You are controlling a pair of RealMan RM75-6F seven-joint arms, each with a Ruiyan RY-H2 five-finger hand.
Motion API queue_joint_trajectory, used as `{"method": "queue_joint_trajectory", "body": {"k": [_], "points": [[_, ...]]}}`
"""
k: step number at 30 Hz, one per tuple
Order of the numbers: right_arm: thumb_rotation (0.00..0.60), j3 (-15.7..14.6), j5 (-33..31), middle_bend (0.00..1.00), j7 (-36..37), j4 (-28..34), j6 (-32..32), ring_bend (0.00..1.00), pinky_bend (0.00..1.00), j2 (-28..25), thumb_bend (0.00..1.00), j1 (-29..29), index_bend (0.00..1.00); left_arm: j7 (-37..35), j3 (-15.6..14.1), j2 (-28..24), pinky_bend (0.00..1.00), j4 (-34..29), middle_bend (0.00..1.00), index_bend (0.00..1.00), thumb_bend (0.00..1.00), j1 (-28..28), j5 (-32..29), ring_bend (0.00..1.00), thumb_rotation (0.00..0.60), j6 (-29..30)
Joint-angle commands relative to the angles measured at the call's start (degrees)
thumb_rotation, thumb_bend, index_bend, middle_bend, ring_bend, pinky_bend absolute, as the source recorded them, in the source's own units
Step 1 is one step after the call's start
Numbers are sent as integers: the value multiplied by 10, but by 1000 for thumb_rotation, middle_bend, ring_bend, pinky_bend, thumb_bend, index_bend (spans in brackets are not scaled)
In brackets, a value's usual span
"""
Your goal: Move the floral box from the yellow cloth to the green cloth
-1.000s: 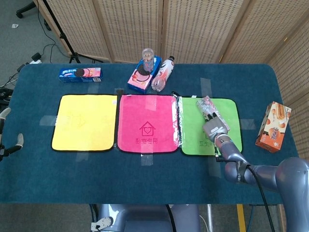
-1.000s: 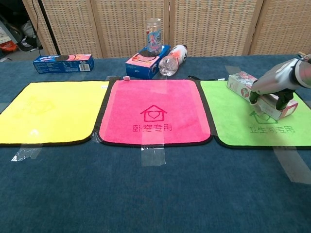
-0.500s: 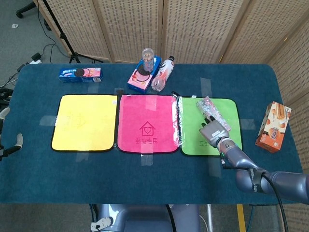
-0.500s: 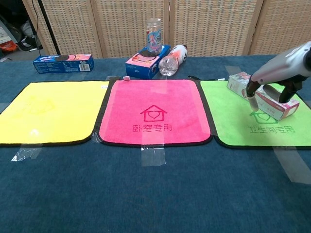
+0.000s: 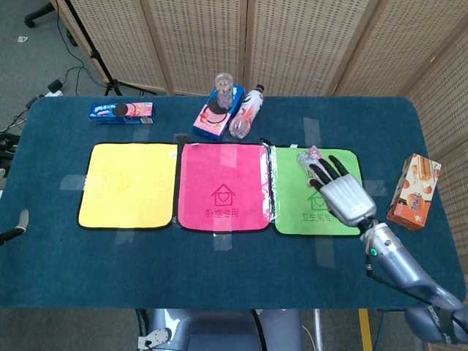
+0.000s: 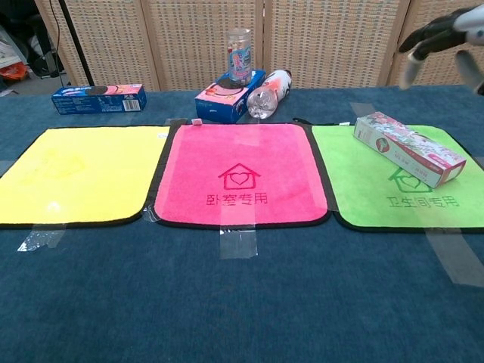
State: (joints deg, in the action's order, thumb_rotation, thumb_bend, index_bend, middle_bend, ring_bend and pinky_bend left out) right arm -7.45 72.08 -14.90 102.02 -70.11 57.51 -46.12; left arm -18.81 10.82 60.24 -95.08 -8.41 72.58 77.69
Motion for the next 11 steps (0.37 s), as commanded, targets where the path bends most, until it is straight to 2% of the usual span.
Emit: {"method": "queue_joint_trajectory", "body": {"k": [1,3,4,5,7,11], "points": [[600,-8,87,0,86,-63,-114,0,0,14,436,109,65,28,-24,1,0,20,0,0,88,9,31,0,600,11],[600,-11,101,0,91,-81,-144,0,0,22,221,138,25,47,-37,-1,0,22,0,0,4,12,41,0,600,9],[600,-13,109,0,96,-92,-159,0,0,27,106,157,9,55,-43,-2,0,20,0,0,0,15,45,0,600,10],[600,-15,112,0,101,-97,-169,0,0,31,34,170,1,59,-46,-2,0,18,0,0,0,17,48,0,600,12],[600,-16,114,0,109,-102,-183,0,0,35,0,190,0,66,-49,0,0,18,0,0,0,22,52,0,600,22],[600,-11,110,0,133,-111,-236,0,0,58,0,251,0,75,-58,9,0,21,0,0,0,41,65,0,600,55]]}}
